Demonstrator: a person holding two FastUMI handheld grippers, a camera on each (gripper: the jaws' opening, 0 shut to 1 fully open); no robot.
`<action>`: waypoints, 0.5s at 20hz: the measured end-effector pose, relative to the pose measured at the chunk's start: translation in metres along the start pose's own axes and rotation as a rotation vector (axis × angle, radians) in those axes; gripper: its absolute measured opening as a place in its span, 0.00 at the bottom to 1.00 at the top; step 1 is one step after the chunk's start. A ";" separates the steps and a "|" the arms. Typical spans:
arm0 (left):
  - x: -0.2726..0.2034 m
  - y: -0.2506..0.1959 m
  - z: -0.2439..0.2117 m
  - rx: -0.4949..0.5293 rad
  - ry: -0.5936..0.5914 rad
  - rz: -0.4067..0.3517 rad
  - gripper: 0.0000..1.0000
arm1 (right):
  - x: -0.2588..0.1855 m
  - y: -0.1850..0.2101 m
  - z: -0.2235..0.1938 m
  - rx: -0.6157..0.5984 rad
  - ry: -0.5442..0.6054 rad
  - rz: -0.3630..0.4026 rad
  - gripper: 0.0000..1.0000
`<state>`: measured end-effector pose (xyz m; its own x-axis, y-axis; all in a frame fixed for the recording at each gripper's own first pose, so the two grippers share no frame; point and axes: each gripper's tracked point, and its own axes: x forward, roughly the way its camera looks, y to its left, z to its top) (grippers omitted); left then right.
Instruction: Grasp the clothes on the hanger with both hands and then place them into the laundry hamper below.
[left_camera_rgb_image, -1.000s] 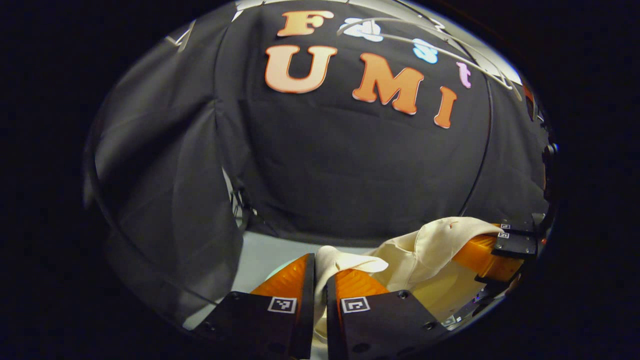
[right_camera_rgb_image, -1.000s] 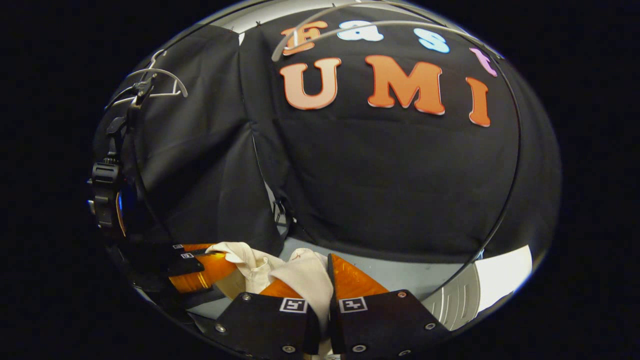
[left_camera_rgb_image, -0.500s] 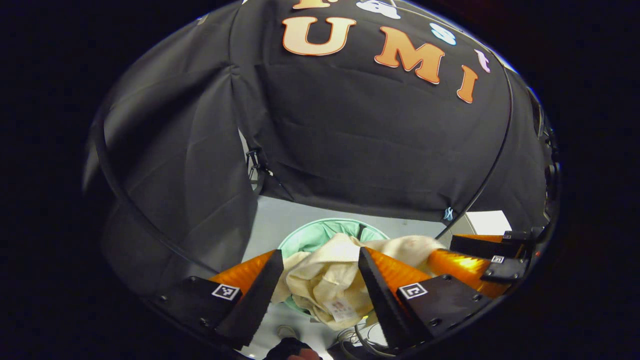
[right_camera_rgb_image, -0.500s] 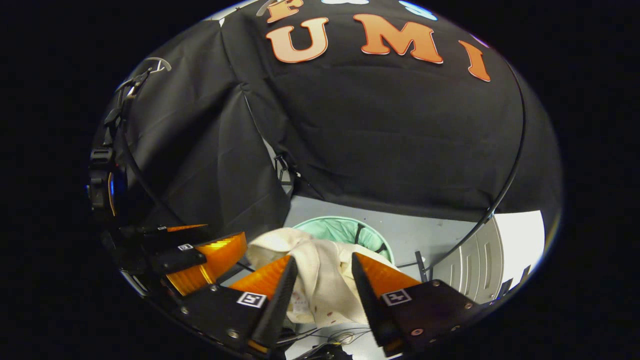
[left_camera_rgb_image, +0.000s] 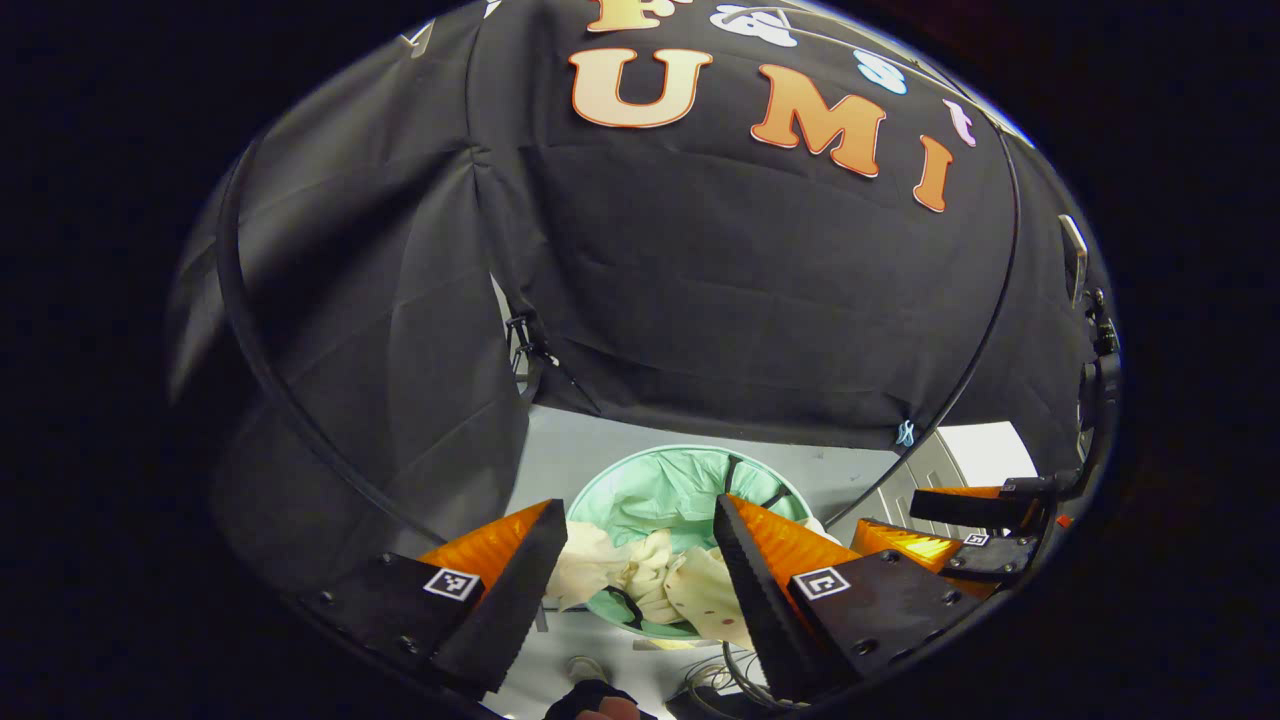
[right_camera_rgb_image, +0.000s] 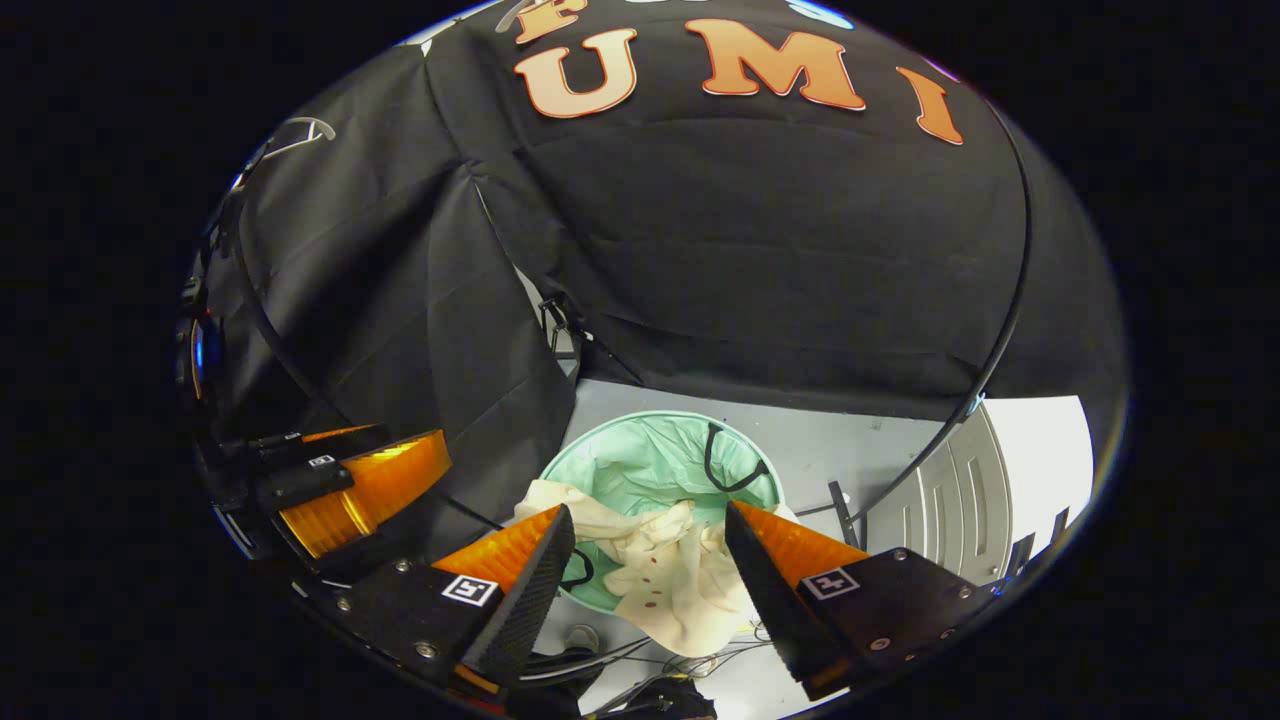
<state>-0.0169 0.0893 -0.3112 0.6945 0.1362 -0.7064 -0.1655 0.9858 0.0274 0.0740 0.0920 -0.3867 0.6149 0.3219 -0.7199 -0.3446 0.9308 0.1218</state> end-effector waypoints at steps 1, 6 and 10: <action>-0.004 0.001 0.000 0.002 -0.005 0.002 0.98 | -0.004 -0.002 -0.002 0.001 -0.004 -0.004 0.94; -0.041 0.000 0.002 -0.003 -0.054 0.001 0.98 | -0.037 -0.007 -0.009 0.019 -0.051 -0.028 0.95; -0.083 0.003 0.017 -0.001 -0.128 0.006 0.98 | -0.081 -0.013 -0.002 -0.020 -0.116 -0.063 0.94</action>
<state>-0.0631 0.0824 -0.2405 0.7771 0.1538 -0.6103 -0.1709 0.9848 0.0306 0.0271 0.0534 -0.3310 0.7132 0.2822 -0.6417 -0.3167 0.9464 0.0643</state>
